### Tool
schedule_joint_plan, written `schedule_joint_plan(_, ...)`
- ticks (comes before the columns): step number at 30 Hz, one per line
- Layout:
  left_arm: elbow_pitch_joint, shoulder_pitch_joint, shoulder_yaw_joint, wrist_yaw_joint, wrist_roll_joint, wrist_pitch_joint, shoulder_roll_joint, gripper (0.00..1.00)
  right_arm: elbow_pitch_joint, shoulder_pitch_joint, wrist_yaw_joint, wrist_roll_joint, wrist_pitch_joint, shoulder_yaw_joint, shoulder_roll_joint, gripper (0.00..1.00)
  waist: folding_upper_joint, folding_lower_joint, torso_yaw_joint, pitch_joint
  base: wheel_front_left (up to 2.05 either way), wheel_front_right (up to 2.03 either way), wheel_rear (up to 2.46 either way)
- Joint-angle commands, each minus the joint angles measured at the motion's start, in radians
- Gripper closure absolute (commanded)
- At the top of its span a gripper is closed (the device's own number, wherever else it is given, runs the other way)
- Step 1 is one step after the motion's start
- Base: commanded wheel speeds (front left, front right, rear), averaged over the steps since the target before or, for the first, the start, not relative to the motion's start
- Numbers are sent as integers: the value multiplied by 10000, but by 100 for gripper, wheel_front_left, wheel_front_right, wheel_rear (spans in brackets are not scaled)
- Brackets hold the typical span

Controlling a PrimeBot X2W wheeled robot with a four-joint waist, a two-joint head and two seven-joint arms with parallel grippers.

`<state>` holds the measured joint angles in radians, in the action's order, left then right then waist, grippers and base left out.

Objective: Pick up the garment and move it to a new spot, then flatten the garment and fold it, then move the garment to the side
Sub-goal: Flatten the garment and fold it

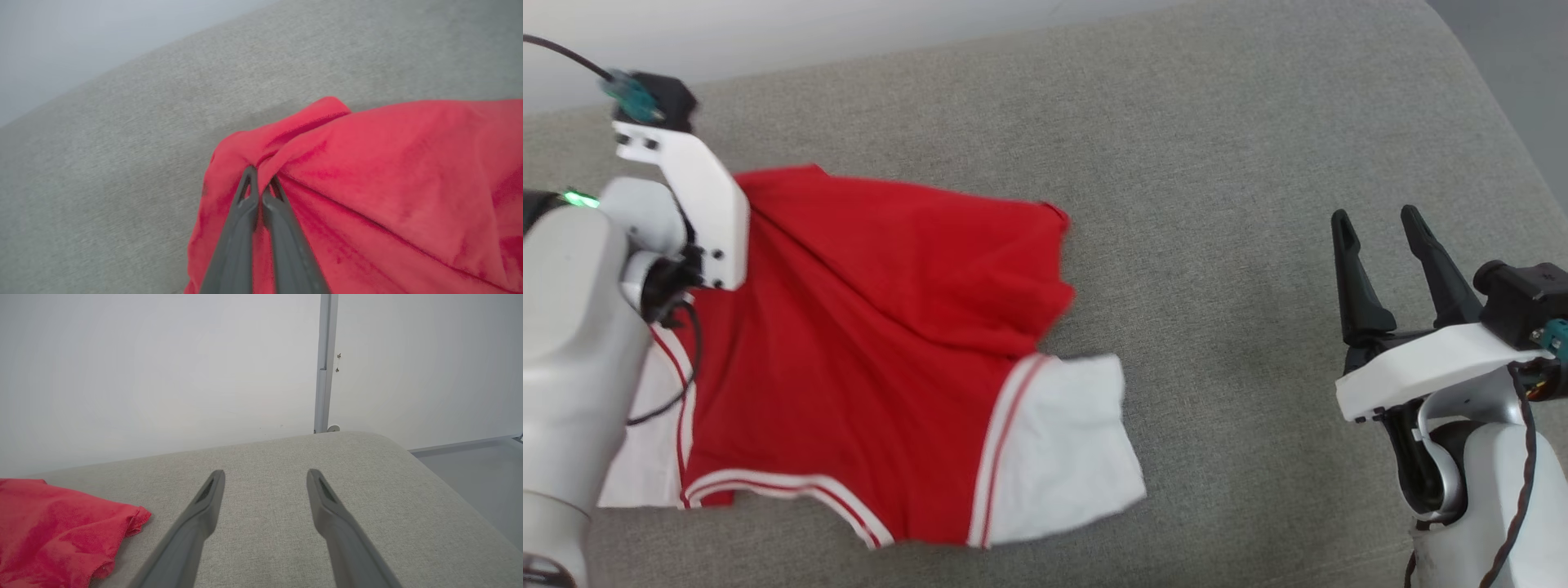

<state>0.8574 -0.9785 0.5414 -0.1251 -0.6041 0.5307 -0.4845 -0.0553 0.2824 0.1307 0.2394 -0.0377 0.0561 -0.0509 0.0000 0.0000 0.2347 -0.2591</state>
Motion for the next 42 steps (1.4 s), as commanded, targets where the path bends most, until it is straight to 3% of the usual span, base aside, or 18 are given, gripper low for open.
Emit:
schedule_joint_plan(1, 157, -177, -15, 66, 124, -134, -67, 100, -7, 105, 1, 58, 50, -24, 5, 0, 0, 0, 13, -25, 0, 0, 0)
schedule_joint_plan(5, 879, -616, -11, 276, 360, -770, -61, 100, -46, 152, 1, 49, 80, -30, 5, 0, 0, 0, 36, -104, 0, 0, 0)
schedule_joint_plan(8, 1427, -673, -60, 196, 79, -753, 157, 100, -96, 162, 1, 29, 106, -58, 5, 0, 0, 0, 35, -115, 0, 0, 0)
schedule_joint_plan(9, 1550, -720, -7, 146, 96, -760, 214, 95, -121, 156, 1, 16, 112, -55, 5, 0, 0, 0, 13, -104, 0, 0, 0)
schedule_joint_plan(11, 1719, -786, -8, 100, -63, -857, 347, 16, -143, 146, 1, -19, 90, -94, 7, 0, 0, 0, -53, -47, 0, 0, 0)
schedule_joint_plan(12, 1800, -791, 6, 59, -126, -893, 415, 0, -158, 134, 1, -9, 83, -89, 5, 0, 0, 0, -92, 1, 0, 0, 0)
schedule_joint_plan(21, 963, -158, 649, -45, -729, -1475, 593, 0, -270, -157, 1, -145, -72, -119, 5, 0, 0, 0, -644, 784, 0, 0, 0)
schedule_joint_plan(28, -632, 905, 1186, -42, -1371, -2746, 121, 0, -289, -564, 1, -169, -301, -103, 5, 0, 0, 0, -1160, 1512, 0, 0, 0)
schedule_joint_plan(35, -1681, 2031, 1120, -42, -1601, -4401, -397, 0, -294, -958, 1, -28, -628, -358, 6, 0, 0, 0, -1628, 2024, 0, 0, 0)
schedule_joint_plan(42, -2600, 3286, 700, 451, -1789, -5761, -798, 0, -516, -1303, 1, 188, -1585, -694, -80, 0, 0, 0, -2085, 2256, 0, 0, 0)
